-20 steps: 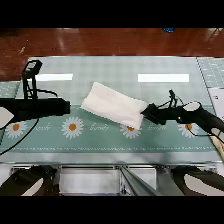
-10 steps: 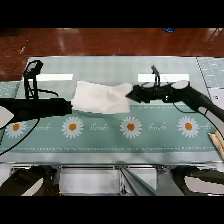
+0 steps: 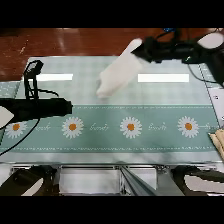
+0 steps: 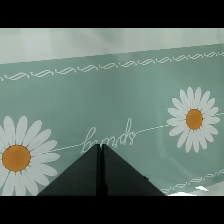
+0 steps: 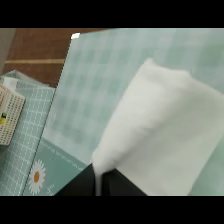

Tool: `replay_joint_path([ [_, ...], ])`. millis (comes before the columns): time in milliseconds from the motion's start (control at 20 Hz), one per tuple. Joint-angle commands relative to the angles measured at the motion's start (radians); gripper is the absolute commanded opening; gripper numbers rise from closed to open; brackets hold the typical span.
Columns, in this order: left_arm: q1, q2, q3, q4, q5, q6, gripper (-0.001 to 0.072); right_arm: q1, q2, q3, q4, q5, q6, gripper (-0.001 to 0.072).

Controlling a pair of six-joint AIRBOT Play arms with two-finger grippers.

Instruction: Fold the shirts.

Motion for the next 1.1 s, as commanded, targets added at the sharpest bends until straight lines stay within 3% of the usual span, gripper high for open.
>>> replay_joint_path([
  [0,0.0,-0.001,0.0,-0.018,0.0,0.0,0.0019,-0.139,0.0,0.164,-0.101,0.117,0.113,0.0022],
  [300,0.0,-0.001,0.0,-0.018,0.001,0.0,0.0019,-0.426,0.026,0.266,-0.155,0.293,0.253,0.0022],
  [550,-0.02,0.0,0.0,-0.066,0.001,0.003,0.0019,-0.607,0.115,0.266,-0.471,0.456,0.377,0.0022],
  [950,-0.068,0.0,0.0,-0.066,0.005,0.067,0.0019,-0.814,0.254,0.265,-0.668,0.818,0.52,0.0022],
  [1050,-0.068,0.0,0.0,-0.065,0.004,0.069,0.0019,-0.873,0.314,0.236,-0.707,0.827,0.531,0.0022],
])
